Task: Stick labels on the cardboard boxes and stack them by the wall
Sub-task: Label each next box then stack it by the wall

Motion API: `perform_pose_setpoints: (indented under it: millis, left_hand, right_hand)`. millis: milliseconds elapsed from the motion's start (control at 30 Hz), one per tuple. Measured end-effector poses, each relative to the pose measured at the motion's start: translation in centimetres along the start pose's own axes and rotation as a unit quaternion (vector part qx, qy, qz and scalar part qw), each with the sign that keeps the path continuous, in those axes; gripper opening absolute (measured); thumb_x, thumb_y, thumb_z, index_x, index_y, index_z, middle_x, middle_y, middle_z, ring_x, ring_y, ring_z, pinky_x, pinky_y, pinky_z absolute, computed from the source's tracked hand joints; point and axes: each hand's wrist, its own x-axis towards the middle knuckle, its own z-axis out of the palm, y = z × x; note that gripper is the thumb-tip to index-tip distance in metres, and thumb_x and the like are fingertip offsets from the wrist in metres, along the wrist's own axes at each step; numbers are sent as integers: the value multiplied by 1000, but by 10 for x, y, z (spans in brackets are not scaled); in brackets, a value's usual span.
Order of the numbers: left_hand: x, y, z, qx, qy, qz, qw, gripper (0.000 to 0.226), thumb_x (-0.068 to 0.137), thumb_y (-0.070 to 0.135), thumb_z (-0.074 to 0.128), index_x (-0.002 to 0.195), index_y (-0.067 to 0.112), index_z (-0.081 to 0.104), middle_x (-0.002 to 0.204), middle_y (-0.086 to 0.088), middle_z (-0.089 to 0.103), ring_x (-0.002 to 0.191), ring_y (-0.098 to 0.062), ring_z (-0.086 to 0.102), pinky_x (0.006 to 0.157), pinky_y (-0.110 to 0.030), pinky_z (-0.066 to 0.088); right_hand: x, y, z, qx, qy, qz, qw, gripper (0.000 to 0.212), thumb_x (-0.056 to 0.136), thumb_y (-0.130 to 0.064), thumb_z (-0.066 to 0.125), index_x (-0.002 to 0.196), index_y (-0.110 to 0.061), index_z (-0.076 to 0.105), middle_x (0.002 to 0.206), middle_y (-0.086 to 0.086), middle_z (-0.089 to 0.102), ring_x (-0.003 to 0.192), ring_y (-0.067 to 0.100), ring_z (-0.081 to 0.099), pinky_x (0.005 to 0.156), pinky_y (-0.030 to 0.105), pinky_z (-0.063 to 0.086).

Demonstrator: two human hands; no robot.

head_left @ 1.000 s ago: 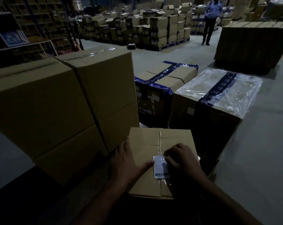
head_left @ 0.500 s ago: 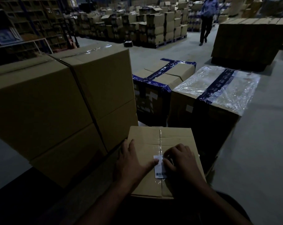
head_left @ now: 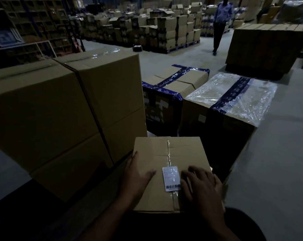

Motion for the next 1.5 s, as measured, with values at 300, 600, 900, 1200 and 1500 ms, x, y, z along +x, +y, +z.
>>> perform_pose_setpoints:
  millis: [300,600,900,1200,1500]
  left_hand:
    - [-64,4,24,-40,134,-13,990,88,77,15,82,150,25,33,163,-3,7,147,-18,11,115,-37,19]
    - [-22,-4,3,164,45,117,979,96,78,68,63,152,21,24,161,1,20,149,-16,9,120,-29,11]
    - [20,8,-4,305,30,153,940,120,66,98,4,155,21,22,164,-6,16,151,-20,9,123,-43,9]
    - [19,9,-3,337,23,143,930,110,74,94,11,156,21,21,166,-4,11,152,-16,1,124,-41,-1]
    - [21,10,-3,337,18,144,930,109,73,94,18,153,20,26,165,-5,14,152,-17,3,124,-38,1]
  right_hand:
    - [85,26,1,27,-129,-145,981,35,83,-65,43,102,-46,66,116,-27,57,114,-3,48,99,35,34]
    - [47,-18,11,26,-60,-30,997,36,76,-58,47,99,-36,64,105,-12,54,104,14,46,90,34,22]
    - [56,-30,10,25,-72,27,997,28,82,-54,58,100,-33,60,94,-13,43,100,12,42,77,29,16]
    - [69,-22,6,41,-80,49,995,18,87,-44,61,98,-33,70,87,-11,48,101,17,55,76,30,23]
    - [64,-19,12,100,-59,89,989,22,95,-34,51,86,-28,69,90,-4,66,95,19,57,77,32,18]
